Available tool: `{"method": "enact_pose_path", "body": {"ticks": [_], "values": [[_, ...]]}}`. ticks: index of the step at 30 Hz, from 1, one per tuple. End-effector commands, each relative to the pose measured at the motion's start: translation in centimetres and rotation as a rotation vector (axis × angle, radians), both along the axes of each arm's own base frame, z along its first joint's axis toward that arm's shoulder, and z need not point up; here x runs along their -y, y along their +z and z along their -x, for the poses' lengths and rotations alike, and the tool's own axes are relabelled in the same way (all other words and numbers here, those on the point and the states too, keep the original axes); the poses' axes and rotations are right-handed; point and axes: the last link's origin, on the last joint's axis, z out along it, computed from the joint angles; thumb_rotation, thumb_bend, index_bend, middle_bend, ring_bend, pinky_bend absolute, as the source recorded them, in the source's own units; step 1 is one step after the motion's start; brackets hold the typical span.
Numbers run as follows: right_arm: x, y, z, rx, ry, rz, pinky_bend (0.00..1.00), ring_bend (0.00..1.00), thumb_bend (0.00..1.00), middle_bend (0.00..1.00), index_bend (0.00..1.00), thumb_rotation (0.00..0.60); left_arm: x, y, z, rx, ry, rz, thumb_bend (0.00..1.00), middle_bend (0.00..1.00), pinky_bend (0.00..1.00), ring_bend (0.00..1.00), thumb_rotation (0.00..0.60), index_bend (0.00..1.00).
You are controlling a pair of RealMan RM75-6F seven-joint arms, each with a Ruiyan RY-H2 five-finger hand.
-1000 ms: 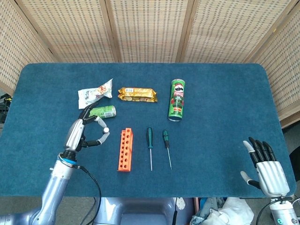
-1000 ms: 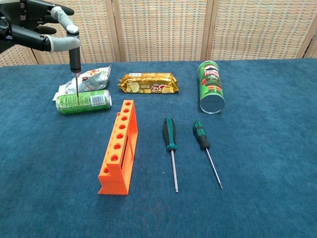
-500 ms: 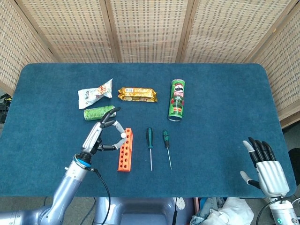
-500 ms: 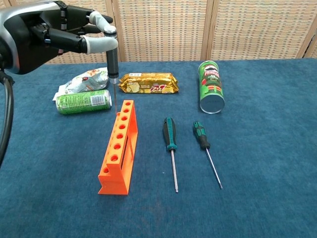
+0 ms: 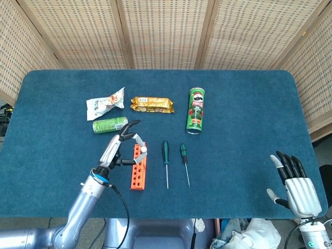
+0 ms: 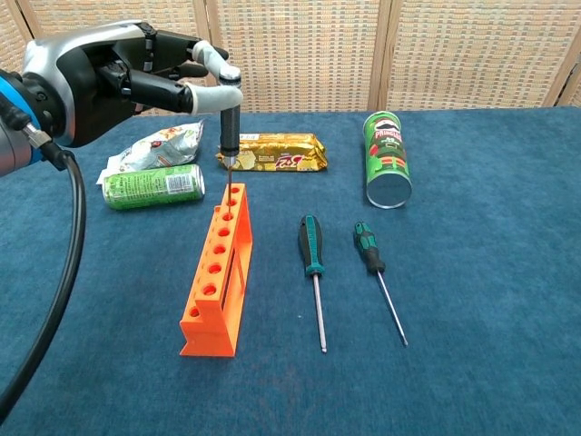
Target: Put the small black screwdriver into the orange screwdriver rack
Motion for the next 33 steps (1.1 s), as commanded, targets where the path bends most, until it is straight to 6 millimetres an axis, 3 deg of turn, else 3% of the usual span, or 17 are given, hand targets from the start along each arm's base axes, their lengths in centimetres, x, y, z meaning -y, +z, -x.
{"method": "enact_pose_path", "body": {"ticks": [1,19,33], "values": [[0.0,0.0,0.0,-0.001,0.0,0.0,0.0,0.0,0.22,0.0,0.0,0.6,0.0,-0.1,0.0,0.001,0.001,0.0,0.4,0.1,0.0,0.0,0.6,0.7],[0.0,0.0,0.0,0.002,-0.001,0.002,0.0,0.0,0.22,0.0,0.0,0.6,-0.1,-1.1,1.0,-0.037,-0.005,0.018,0.4,0.1,0.0,0.0,0.6,0.71],[0.0,0.0,0.1,-0.004,-0.003,0.0,0.0,0.0,0.22,0.0,0.0,0.6,-0.5,-2.3,3.1,-0.061,0.037,0.042,0.4,0.1,0.0,0.0,0.6,0.71]]}}
